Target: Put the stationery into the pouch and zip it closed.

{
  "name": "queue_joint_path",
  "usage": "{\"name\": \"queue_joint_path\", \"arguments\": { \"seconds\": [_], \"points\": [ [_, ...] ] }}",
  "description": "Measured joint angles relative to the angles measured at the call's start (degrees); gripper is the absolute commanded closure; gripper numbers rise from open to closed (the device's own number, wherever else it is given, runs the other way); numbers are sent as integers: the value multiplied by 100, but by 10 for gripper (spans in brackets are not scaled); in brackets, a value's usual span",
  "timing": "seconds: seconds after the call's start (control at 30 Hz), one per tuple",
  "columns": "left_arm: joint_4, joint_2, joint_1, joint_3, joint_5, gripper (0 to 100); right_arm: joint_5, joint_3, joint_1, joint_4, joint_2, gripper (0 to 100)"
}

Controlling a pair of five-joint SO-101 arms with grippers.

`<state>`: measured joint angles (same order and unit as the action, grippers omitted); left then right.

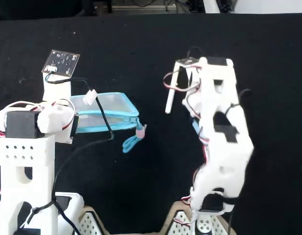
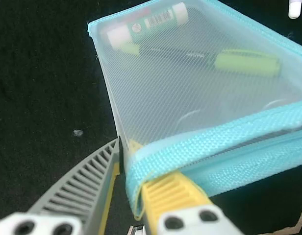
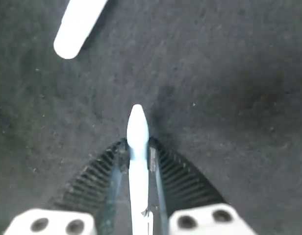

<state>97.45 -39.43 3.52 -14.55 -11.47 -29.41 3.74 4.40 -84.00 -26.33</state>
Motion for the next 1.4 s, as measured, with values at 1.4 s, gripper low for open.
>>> {"name": "queue_joint_path", "arguments": {
  "seconds": [1.4],
  "points": [
    [0,0,0,0,0,970,633,-2409,-308,158,5433,987]
  ]
}}
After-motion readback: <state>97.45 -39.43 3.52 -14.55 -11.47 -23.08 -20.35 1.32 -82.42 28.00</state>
